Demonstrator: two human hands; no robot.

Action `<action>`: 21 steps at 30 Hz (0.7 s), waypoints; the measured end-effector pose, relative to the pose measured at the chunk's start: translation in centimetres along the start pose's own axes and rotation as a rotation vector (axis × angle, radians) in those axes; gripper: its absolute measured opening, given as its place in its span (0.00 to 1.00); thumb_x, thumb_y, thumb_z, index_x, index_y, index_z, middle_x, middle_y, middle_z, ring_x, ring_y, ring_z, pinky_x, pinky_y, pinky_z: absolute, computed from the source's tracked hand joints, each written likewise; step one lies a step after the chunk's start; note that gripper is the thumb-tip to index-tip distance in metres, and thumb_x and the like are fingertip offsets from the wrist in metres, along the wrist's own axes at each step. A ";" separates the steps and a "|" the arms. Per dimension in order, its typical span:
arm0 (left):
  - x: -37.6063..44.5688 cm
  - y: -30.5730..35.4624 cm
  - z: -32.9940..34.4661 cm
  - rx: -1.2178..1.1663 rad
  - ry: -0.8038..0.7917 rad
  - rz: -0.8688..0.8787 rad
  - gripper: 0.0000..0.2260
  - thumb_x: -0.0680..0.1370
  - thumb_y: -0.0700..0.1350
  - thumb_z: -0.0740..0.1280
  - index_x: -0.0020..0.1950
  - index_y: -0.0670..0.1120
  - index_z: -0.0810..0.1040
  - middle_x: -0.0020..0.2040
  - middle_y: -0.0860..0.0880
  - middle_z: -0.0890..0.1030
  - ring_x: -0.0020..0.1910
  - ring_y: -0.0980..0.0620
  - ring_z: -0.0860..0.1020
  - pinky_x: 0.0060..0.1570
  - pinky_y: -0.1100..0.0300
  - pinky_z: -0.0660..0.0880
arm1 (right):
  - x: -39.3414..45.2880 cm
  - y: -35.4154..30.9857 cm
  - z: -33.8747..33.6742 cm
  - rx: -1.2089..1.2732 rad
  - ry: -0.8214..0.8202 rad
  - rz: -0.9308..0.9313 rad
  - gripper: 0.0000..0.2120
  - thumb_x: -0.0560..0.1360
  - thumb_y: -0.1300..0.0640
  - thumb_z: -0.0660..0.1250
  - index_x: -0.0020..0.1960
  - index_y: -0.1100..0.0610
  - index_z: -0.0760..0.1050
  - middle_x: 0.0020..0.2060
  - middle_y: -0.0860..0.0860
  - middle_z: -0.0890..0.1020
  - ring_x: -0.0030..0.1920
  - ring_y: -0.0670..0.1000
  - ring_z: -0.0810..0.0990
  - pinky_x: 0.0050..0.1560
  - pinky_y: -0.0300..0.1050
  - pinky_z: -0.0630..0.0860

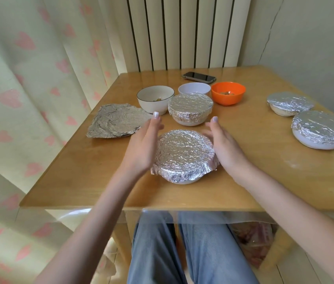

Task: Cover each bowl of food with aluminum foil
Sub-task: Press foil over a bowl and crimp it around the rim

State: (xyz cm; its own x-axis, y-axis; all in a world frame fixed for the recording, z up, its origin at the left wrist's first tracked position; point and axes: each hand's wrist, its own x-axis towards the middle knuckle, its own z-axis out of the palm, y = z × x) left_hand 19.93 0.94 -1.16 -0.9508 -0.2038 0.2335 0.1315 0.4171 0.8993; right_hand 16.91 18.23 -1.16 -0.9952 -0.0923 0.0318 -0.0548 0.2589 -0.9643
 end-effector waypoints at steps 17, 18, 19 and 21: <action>1.0 -1.1 1.0 -0.077 -0.153 -0.067 0.37 0.71 0.74 0.47 0.70 0.56 0.70 0.66 0.55 0.77 0.67 0.55 0.73 0.71 0.48 0.65 | -1.9 0.9 4.7 0.381 0.329 0.032 0.29 0.75 0.36 0.47 0.55 0.49 0.80 0.54 0.47 0.82 0.57 0.48 0.77 0.63 0.50 0.71; 0.8 -1.2 1.1 -0.079 -0.125 -0.075 0.38 0.70 0.75 0.46 0.71 0.55 0.70 0.66 0.54 0.77 0.67 0.55 0.73 0.71 0.48 0.65 | -1.8 1.0 4.8 0.439 0.319 0.051 0.28 0.73 0.35 0.48 0.53 0.48 0.81 0.54 0.47 0.82 0.57 0.49 0.78 0.63 0.53 0.72; 0.6 -1.3 1.2 -0.084 -0.099 -0.088 0.39 0.70 0.75 0.45 0.71 0.55 0.71 0.66 0.54 0.77 0.67 0.54 0.73 0.71 0.48 0.65 | -1.7 1.1 4.8 0.488 0.311 0.069 0.27 0.72 0.35 0.49 0.51 0.47 0.81 0.53 0.48 0.83 0.56 0.50 0.79 0.63 0.55 0.72; 0.1 -1.1 1.4 -0.100 -0.031 -0.106 0.33 0.71 0.74 0.44 0.64 0.60 0.75 0.65 0.53 0.78 0.65 0.53 0.74 0.70 0.47 0.66 | -1.5 1.1 4.7 0.546 0.276 0.104 0.26 0.73 0.36 0.50 0.51 0.48 0.82 0.53 0.50 0.83 0.56 0.52 0.79 0.63 0.57 0.72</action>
State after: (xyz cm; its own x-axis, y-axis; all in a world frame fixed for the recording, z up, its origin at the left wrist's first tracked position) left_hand 19.31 1.72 -2.69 -0.9689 -0.2136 0.1247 0.0554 0.3039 0.9511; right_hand 18.77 14.10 -3.49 -0.9812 0.1782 -0.0736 0.0205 -0.2830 -0.9589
